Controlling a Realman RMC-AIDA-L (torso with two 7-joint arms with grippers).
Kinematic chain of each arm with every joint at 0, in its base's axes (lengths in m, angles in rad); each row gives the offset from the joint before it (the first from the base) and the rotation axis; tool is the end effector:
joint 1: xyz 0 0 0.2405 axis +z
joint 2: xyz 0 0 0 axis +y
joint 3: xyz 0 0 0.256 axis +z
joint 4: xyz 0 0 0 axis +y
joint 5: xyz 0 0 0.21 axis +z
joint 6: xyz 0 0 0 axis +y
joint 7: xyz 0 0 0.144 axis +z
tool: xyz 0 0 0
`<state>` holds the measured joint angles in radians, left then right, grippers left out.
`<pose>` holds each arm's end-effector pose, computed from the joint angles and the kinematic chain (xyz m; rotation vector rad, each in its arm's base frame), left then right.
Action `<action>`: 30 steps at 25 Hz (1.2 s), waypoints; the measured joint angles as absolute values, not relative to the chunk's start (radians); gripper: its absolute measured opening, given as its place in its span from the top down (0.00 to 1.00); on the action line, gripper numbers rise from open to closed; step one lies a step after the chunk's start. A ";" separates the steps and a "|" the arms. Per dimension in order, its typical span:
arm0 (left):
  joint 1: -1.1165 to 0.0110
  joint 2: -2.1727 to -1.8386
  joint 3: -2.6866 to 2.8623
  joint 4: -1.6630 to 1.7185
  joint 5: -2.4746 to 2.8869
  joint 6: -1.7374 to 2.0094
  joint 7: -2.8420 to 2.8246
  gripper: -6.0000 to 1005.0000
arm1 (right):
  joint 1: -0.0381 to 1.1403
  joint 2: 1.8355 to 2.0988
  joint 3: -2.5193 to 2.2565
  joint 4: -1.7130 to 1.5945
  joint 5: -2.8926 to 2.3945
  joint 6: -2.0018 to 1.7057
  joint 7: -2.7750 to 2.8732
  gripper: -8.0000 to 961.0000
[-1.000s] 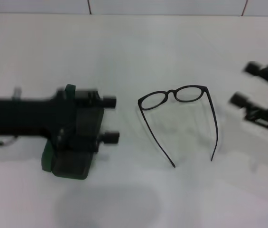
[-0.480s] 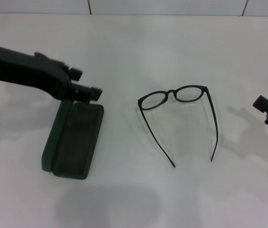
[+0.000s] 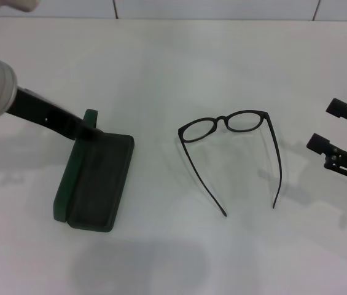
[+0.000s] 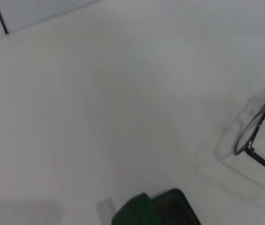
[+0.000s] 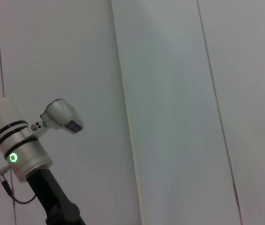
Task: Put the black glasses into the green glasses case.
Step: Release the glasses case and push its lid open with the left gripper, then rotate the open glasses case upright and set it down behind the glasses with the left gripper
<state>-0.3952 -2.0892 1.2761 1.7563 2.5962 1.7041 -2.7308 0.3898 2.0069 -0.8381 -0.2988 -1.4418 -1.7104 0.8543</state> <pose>-0.1830 0.3175 0.0631 -2.3620 -1.1068 0.2976 0.2837 0.2779 0.0072 -2.3968 0.3414 1.1669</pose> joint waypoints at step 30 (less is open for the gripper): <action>-0.444 -2.085 1.420 1.609 2.779 1.637 -2.791 0.69 | 0.394 2.011 -0.842 -0.310 -1.459 -1.713 0.854 0.16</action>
<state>-0.4442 -2.0853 1.4195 1.6092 2.7790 1.6375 -2.7913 0.3942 2.0108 -0.8421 -0.3099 -1.4589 -1.7133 0.8545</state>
